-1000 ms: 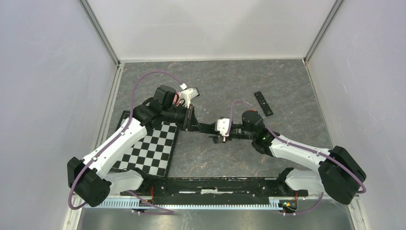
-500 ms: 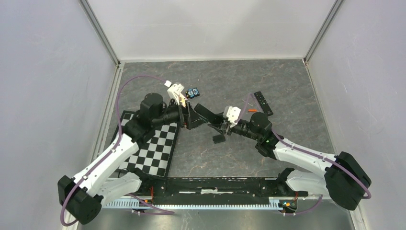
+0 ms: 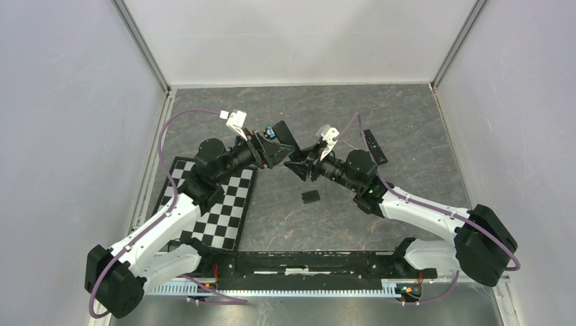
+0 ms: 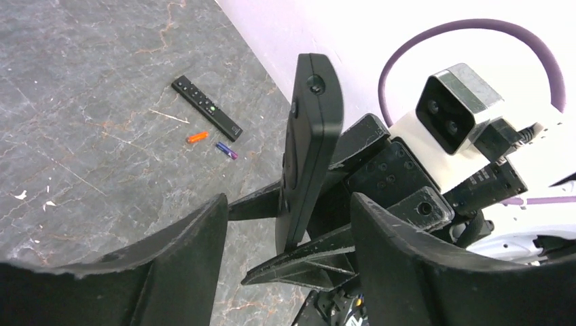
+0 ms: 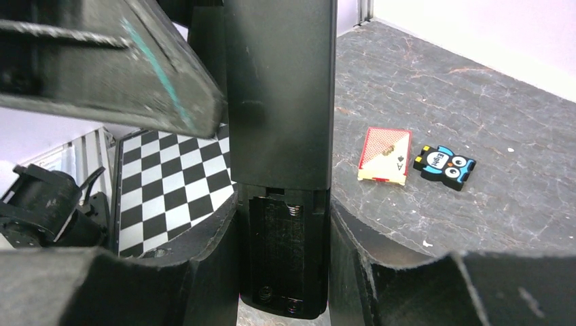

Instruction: Load the batteries into the remote control

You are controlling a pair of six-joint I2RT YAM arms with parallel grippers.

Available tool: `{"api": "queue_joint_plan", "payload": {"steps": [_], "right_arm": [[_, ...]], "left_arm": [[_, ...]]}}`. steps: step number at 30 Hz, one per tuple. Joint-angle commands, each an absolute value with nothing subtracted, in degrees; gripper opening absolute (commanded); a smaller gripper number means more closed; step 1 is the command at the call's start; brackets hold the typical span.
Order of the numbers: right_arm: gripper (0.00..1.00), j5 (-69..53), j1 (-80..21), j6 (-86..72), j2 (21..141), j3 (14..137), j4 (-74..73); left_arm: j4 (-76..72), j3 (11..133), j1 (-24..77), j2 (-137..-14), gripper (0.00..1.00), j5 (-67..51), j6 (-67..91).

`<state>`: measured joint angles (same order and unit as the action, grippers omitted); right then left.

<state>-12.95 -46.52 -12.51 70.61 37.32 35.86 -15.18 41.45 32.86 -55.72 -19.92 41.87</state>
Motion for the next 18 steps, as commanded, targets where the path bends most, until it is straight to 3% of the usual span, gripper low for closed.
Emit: {"api": "queue_joint_plan", "payload": {"steps": [1, 3, 8, 13, 15, 18], "right_arm": [[0.24, -13.2, -46.9, -16.1, 72.0, 40.9, 36.0], [0.24, -13.6, -47.0, -16.5, 72.7, 41.6, 35.2], [0.25, -14.9, -47.0, -15.7, 73.2, 42.3, 33.6], [0.28, -15.3, -47.0, -15.1, 73.1, 42.5, 31.7], [0.28, -15.3, -47.0, -15.1, 73.0, 42.5, 31.3], [0.29, -15.4, -47.0, -15.0, 73.1, 42.6, 30.8]], "left_arm": [[-20.0, 42.3, 33.0, -57.6, 0.64, -18.1, 45.2], [-20.0, 42.4, 33.0, -58.0, 0.52, -17.9, 45.3], [-19.5, 42.8, 33.0, -58.4, 0.36, -16.9, 44.5], [-19.1, 43.3, 33.0, -59.2, 0.35, -15.8, 43.8], [-19.1, 43.6, 33.0, -59.8, 0.46, -15.5, 43.9], [-19.1, 43.9, 33.0, -60.7, 0.44, -15.4, 43.8]]}}
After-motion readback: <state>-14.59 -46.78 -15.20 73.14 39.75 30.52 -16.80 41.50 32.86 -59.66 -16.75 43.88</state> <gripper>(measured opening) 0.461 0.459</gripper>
